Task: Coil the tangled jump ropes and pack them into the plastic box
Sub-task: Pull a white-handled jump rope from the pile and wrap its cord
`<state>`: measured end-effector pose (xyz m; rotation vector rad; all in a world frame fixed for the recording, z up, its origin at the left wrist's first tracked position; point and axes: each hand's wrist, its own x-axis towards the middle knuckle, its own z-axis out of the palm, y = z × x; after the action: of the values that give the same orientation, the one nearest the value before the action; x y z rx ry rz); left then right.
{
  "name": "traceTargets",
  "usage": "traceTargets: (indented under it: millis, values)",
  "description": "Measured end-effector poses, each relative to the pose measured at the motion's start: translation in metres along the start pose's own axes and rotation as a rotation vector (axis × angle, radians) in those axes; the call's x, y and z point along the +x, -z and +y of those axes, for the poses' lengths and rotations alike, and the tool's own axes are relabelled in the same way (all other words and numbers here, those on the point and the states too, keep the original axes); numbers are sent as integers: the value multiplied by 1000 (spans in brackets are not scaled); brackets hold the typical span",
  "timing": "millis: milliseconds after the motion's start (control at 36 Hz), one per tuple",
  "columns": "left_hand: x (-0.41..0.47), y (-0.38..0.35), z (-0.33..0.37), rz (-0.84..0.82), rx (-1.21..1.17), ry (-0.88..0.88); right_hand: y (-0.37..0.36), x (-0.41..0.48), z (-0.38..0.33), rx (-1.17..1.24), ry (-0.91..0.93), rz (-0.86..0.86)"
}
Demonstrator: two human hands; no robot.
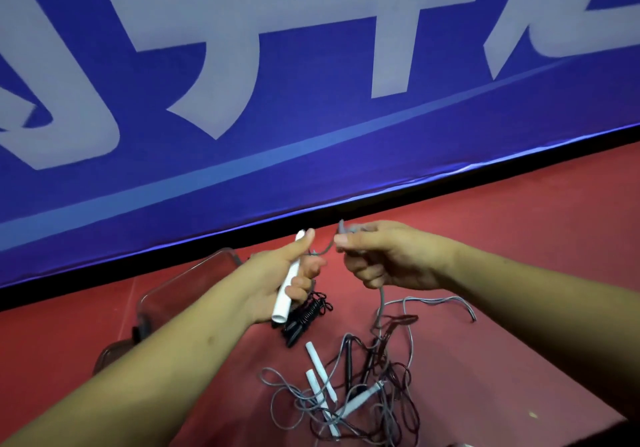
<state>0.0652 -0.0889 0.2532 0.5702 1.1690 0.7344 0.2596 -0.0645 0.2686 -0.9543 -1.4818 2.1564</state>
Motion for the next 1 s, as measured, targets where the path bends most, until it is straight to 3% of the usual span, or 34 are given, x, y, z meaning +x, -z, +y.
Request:
traceTargets:
  millis: [222, 417, 639, 722, 861, 1000]
  values:
    - [5, -8, -6, -30, 4, -223, -6, 1, 10, -103, -58, -68]
    - [8, -11, 2, 168, -67, -329, -7, 1, 10, -209, 0, 44]
    - [22, 36, 21, 397, -195, -374, 9, -3, 7, -140, 41, 186]
    - [21, 34, 18, 340, -155, -356, 2, 1, 6, -129, 107, 243]
    - [16, 5, 2, 213, -62, -294, -10, 10, -2, 109, 159, 252]
    - [13, -6, -4, 134, -143, -259, -10, 12, -5, 111, 135, 206]
